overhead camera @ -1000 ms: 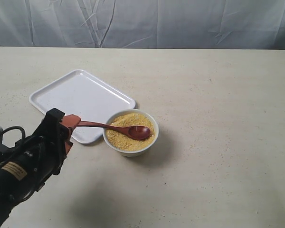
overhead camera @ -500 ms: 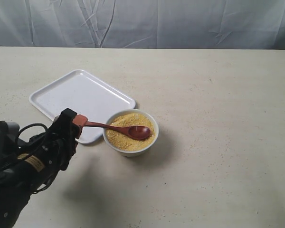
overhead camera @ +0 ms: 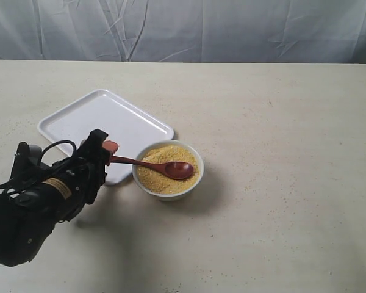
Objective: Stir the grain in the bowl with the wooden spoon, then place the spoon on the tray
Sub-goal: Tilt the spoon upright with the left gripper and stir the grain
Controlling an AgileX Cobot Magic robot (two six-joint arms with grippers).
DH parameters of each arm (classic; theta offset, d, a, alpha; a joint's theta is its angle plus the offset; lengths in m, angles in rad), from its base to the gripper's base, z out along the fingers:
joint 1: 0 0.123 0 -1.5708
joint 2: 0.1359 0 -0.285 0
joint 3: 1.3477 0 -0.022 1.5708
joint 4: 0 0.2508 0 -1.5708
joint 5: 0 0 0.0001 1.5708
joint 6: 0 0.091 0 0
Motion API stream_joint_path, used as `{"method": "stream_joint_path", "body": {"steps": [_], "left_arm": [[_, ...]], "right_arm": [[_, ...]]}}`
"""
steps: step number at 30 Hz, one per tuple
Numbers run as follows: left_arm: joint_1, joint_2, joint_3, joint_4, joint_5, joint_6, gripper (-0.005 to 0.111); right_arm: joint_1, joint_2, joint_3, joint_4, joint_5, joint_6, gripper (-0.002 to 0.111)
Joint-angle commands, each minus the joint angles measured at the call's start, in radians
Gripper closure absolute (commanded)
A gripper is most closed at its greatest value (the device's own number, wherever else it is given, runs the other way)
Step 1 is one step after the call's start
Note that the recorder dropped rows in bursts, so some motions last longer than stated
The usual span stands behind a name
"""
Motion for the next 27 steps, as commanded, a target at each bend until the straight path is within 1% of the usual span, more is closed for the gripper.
{"method": "stream_joint_path", "body": {"steps": [1, 3, 7, 10, 15, 16, 20, 23, 27], "left_arm": [[0.032, 0.009, -0.018, 0.048, -0.024, 0.0, 0.051], [0.042, 0.018, -0.024, 0.058, -0.02, 0.001, 0.057], [0.042, 0.042, -0.024, 0.07, -0.019, 0.003, 0.067], [0.042, 0.048, -0.024, 0.081, -0.032, 0.003, 0.08], [0.042, 0.048, -0.024, 0.109, -0.112, 0.003, 0.104], [0.042, 0.048, -0.024, 0.114, -0.124, 0.003, 0.107], [0.042, 0.048, -0.024, 0.134, -0.172, -0.023, 0.107], [0.042, 0.048, -0.024, 0.167, -0.283, -0.04, 0.107], [0.042, 0.031, -0.026, 0.184, -0.296, -0.038, 0.107]], "right_arm": [[-0.006, -0.006, 0.004, -0.002, -0.011, 0.0, 0.109], [-0.006, -0.006, 0.004, -0.002, -0.011, 0.0, 0.109], [-0.006, -0.006, 0.004, -0.002, -0.011, 0.0, 0.109], [-0.006, -0.006, 0.004, -0.002, -0.011, 0.0, 0.109], [-0.006, -0.006, 0.004, -0.002, -0.011, 0.0, 0.109], [-0.006, -0.006, 0.004, -0.002, -0.011, 0.0, 0.109], [-0.006, -0.006, 0.004, -0.002, -0.011, 0.0, 0.109], [-0.006, -0.006, 0.004, -0.002, -0.011, 0.0, 0.109], [-0.006, -0.006, 0.004, -0.002, -0.011, 0.0, 0.109]]}}
